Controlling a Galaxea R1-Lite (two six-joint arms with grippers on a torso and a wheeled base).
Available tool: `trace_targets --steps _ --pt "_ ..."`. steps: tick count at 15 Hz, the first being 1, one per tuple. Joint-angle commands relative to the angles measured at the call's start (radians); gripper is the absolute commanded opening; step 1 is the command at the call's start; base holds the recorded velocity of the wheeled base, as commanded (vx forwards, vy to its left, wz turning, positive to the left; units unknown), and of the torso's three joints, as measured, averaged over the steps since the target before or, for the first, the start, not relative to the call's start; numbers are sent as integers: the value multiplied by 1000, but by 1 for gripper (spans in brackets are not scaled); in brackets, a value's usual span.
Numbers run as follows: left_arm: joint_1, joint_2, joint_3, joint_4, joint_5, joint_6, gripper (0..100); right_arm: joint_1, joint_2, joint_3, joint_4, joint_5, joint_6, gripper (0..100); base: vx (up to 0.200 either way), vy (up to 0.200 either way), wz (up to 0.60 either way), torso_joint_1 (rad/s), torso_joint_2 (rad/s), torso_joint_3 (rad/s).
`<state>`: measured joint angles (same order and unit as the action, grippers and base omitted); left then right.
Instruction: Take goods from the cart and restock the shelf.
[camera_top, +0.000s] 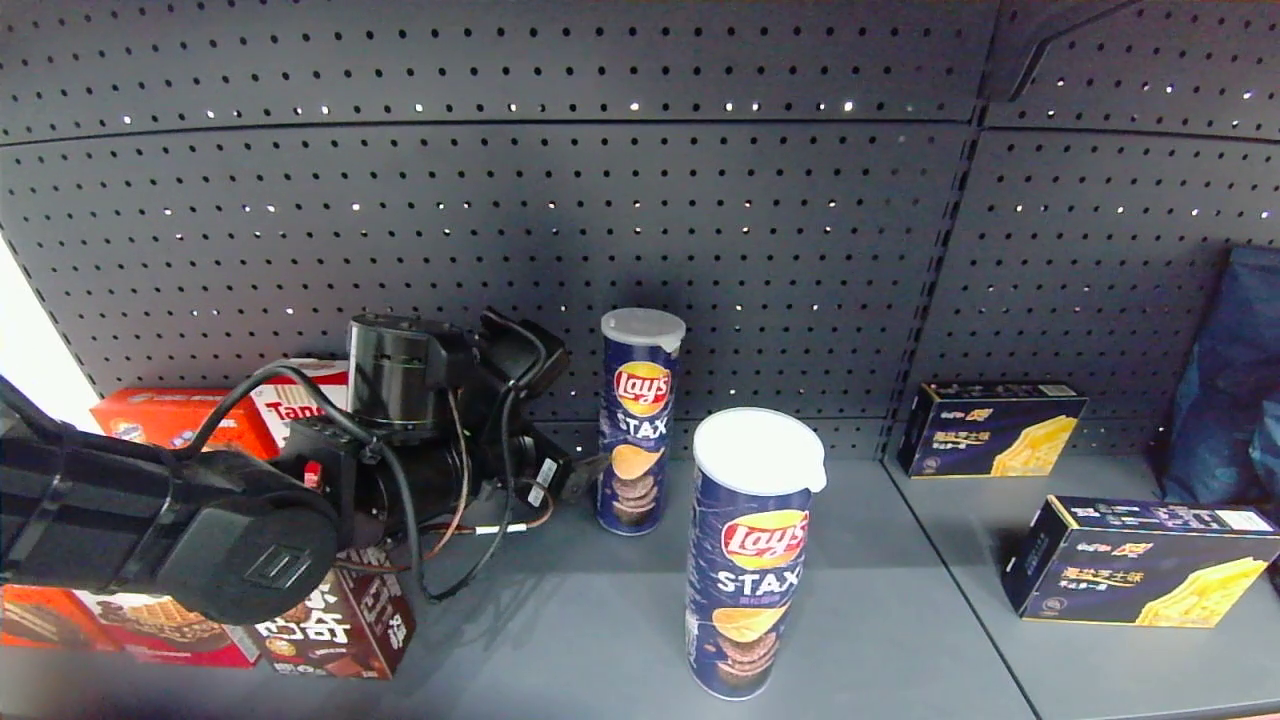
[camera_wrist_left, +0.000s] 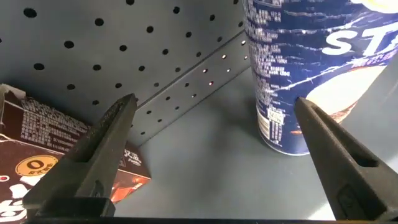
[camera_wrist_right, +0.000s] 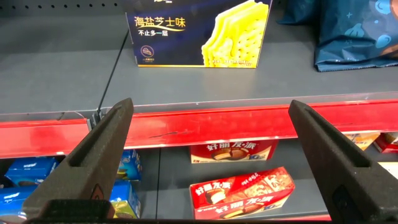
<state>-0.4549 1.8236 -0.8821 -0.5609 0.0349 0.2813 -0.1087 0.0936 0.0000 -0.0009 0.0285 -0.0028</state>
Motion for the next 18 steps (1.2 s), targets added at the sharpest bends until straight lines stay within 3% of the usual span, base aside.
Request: trace_targets --steps 1,7,10,16,18 --pt "-1 3 3 -1 0 -1 100 0 1 0 -1 1 0 100 0 0 0 0 0 0" --pt "24 -30 -15 15 20 -1 100 0 1 0 -1 1 0 100 0 0 0 0 0 0" --pt "25 -56 -77 119 33 -2 100 0 1 0 -1 1 0 100 0 0 0 0 0 0" --pt "30 -52 -182 286 203 4 100 0 1 0 -1 1 0 100 0 0 0 0 0 0" --pt "28 -50 -186 309 214 19 100 0 1 0 -1 1 0 100 0 0 0 0 0 0"
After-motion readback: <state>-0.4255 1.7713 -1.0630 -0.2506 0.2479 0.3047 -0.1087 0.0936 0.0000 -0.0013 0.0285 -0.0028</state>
